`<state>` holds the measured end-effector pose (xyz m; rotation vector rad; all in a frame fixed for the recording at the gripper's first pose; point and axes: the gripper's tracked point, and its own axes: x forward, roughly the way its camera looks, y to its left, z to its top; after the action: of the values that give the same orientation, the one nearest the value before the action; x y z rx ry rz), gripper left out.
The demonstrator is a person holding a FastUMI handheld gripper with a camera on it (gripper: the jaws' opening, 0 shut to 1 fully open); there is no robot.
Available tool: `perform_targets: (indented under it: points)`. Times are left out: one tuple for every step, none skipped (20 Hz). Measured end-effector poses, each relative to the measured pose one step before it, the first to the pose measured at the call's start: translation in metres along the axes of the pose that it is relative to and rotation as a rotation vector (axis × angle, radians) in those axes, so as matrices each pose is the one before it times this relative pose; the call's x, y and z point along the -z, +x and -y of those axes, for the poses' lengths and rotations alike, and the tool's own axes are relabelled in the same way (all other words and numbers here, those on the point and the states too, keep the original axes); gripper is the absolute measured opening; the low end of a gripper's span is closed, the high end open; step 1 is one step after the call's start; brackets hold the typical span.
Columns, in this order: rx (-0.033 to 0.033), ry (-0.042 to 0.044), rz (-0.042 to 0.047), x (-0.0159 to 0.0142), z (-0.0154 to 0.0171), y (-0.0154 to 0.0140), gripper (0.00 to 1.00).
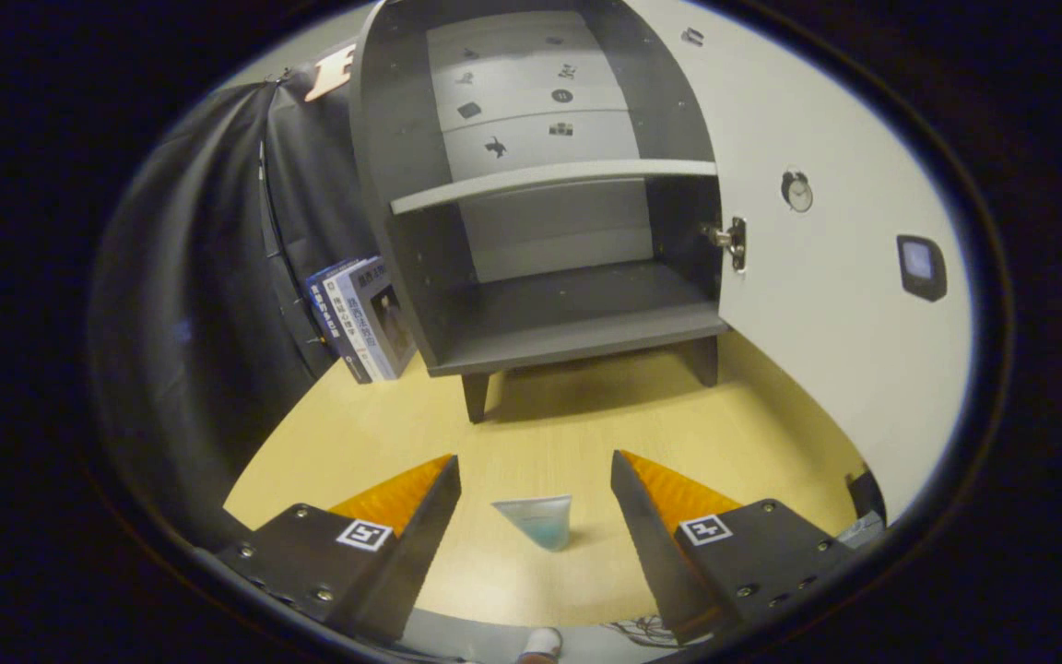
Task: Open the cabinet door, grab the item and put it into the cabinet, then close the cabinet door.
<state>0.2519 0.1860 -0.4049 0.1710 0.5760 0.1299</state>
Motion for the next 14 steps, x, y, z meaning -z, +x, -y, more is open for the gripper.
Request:
perform_targets:
  points:
    - [0.00271, 0.0034, -0.01323, 0.00785, 0.00059, 0.0077, 0.97]
    - [0.00735, -0.00088, -0.0112, 0.0081, 0.00133, 0.00727, 0.98]
    - [0.00732, -0.00384, -0.01182, 0.0082, 0.00065, 0.00581, 0.98]
    - [0.00681, -0.00674, -0.01313, 0.00788, 0.00018, 0.00691, 0.97]
    - [0.00374, -0.00968, -0.01022, 0.00754, -0.00065, 0.00521, 0.98]
    - [0.00075, -0.00773, -0.00739, 0.00635, -0.00125, 0.00445, 0.98]
    - [-0.00231, -0.01037, -0.00987, 0.00602, -0.00091, 0.00359, 0.98]
    - [0.00608, -0.01502, -0.00841, 0.00667, -0.00088, 0.00245, 0.94]
    - [0.00538, -0.01372, 0.00436, 0.00197, 0.00071, 0.00216, 0.9]
    - [0.01834, -0.01603, -0.002, 0.0024, 0.00279, 0.00171, 0.79]
    - [0.00749, -0.00911, 0.00403, 0.00078, 0.00132, 0.0002, 0.68]
    - [-0.0096, 0.00206, -0.00244, -0.00057, -0.00167, 0.00002, 0.54]
    - [-0.01281, 0.00634, -0.00299, 0.00005, -0.00201, -0.00193, 0.54]
    - [-0.008, 0.00426, 0.00129, -0.00152, -0.00129, -0.00154, 0.54]
